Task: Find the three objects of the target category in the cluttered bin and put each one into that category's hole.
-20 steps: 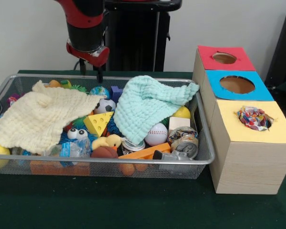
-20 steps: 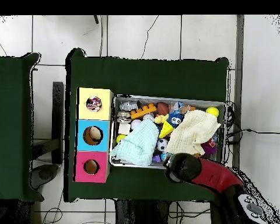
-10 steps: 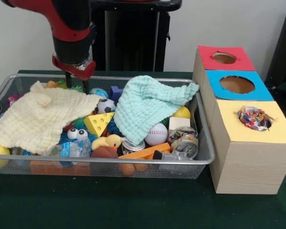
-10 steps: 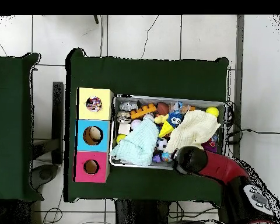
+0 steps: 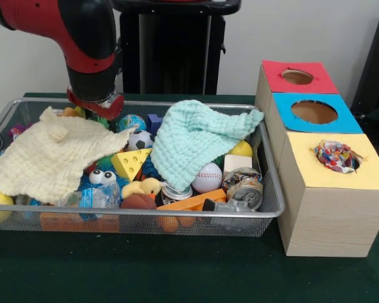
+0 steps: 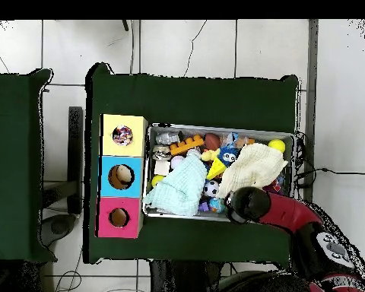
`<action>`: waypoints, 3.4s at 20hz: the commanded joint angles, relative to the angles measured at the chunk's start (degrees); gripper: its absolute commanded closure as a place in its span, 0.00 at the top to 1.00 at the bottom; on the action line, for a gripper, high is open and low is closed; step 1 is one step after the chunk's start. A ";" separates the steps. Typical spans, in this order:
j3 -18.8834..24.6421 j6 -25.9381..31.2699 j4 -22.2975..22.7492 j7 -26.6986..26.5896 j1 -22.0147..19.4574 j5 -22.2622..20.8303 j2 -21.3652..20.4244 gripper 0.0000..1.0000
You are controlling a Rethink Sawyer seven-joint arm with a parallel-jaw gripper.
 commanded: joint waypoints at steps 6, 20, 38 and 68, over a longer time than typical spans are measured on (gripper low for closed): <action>6.67 6.56 -0.25 -6.72 -2.07 -1.93 -4.09 1.00; 5.76 11.93 2.66 -3.21 0.06 -1.88 -13.48 1.00; 7.13 8.44 -8.45 -2.75 -0.58 -2.12 -1.97 1.00; 6.47 2.07 -5.19 -2.17 -0.44 -3.59 -0.74 0.00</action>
